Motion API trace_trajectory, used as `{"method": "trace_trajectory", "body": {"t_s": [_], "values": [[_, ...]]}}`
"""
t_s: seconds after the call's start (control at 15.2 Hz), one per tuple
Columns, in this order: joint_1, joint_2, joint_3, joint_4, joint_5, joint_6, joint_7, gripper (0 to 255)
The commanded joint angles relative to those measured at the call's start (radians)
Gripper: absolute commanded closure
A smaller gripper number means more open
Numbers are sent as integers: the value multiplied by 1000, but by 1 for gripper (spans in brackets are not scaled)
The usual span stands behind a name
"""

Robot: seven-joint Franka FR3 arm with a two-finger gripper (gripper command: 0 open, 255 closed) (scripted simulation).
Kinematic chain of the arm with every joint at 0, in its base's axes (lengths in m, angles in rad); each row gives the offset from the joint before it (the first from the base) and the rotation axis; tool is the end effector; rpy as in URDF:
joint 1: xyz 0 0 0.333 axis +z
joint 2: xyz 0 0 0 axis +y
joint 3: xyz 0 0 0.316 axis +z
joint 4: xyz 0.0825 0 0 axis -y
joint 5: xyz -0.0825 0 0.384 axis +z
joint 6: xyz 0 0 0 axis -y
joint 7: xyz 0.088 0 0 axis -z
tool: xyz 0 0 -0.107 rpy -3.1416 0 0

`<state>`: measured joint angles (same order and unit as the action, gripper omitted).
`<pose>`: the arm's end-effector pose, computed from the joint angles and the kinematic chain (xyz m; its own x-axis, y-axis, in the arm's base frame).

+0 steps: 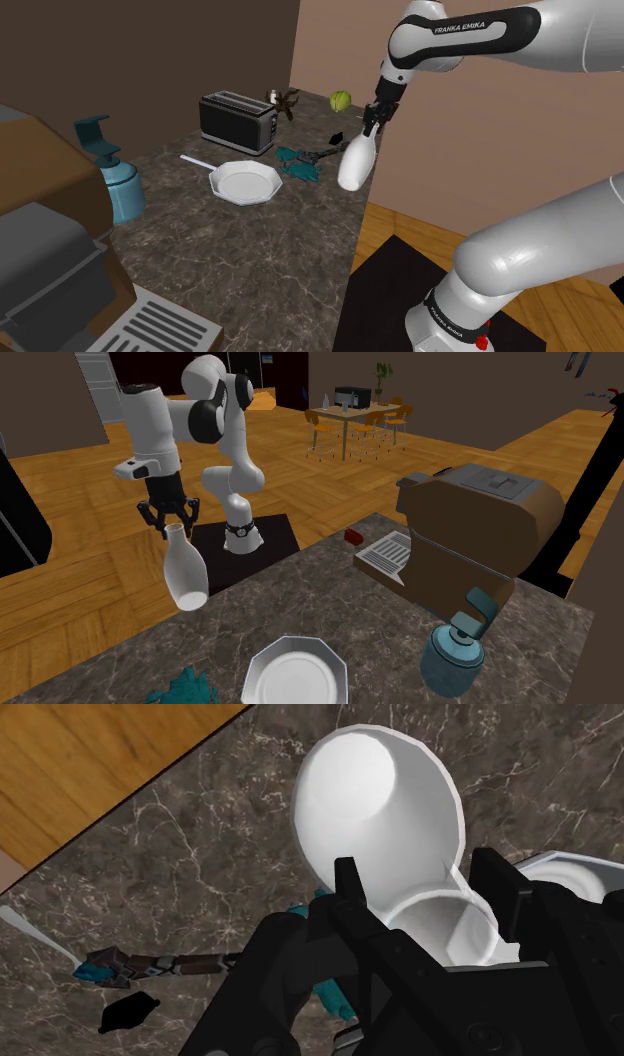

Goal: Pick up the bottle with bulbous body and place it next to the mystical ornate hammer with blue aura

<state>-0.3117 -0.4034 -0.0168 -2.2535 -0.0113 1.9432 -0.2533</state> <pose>0.4172 -0.1438 0.5311 0.9937 -0.0690 0.0889 -0.0717 -0.9971 0.0274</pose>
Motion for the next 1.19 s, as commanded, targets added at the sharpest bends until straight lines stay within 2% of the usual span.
{"method": "trace_trajectory", "body": {"t_s": [0.0,0.99,1.12], "values": [[0,3,0,-25,0,29,0,255],[0,57,-1,-190,-1,248,1,255],[0,57,-1,-190,-1,248,1,255]]}}
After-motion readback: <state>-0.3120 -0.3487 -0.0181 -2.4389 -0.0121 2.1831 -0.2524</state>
